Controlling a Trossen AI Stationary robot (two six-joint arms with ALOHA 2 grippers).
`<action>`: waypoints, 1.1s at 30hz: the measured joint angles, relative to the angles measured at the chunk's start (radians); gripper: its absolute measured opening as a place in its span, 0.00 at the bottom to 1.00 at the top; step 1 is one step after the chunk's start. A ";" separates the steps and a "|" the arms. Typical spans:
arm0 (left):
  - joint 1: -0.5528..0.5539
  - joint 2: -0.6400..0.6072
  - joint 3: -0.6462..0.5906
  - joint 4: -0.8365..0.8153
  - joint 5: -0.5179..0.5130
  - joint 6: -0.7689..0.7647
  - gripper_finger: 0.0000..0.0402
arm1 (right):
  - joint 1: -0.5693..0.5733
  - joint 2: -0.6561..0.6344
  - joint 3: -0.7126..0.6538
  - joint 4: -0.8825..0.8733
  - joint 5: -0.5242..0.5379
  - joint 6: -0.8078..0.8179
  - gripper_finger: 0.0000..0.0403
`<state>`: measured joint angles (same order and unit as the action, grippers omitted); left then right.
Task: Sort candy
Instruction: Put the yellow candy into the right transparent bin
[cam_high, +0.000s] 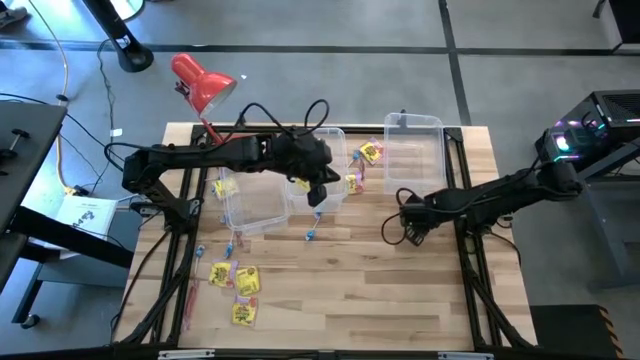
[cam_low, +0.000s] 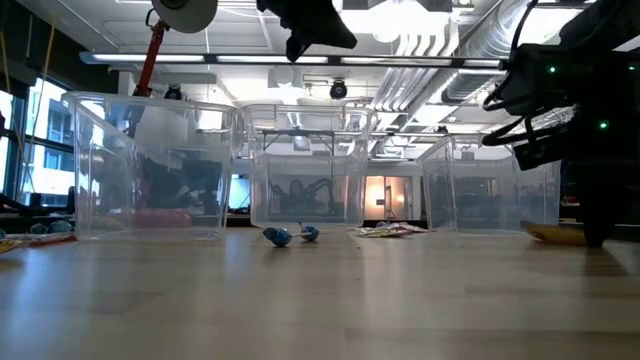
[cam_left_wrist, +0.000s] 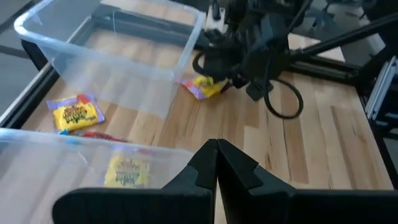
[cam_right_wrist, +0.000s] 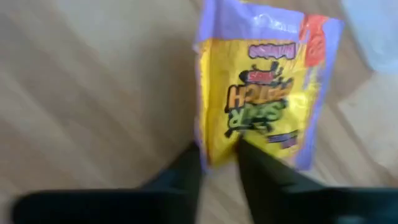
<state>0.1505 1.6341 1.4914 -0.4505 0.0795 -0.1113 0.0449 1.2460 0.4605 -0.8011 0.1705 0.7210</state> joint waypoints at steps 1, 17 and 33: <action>0.000 0.000 0.000 0.011 0.000 -0.011 0.00 | 0.006 -0.002 0.000 0.005 -0.013 -0.010 0.09; 0.079 -0.206 0.002 0.143 0.001 0.040 0.00 | 0.183 -0.204 0.525 -0.208 -0.209 -0.246 0.00; 0.070 -0.241 0.001 -0.081 0.068 0.104 0.00 | -0.294 -0.187 0.602 -0.366 0.311 -0.158 0.06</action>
<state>0.2201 1.3928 1.4921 -0.5318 0.1474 -0.0069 -0.2489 1.0587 1.0622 -1.1673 0.4812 0.5632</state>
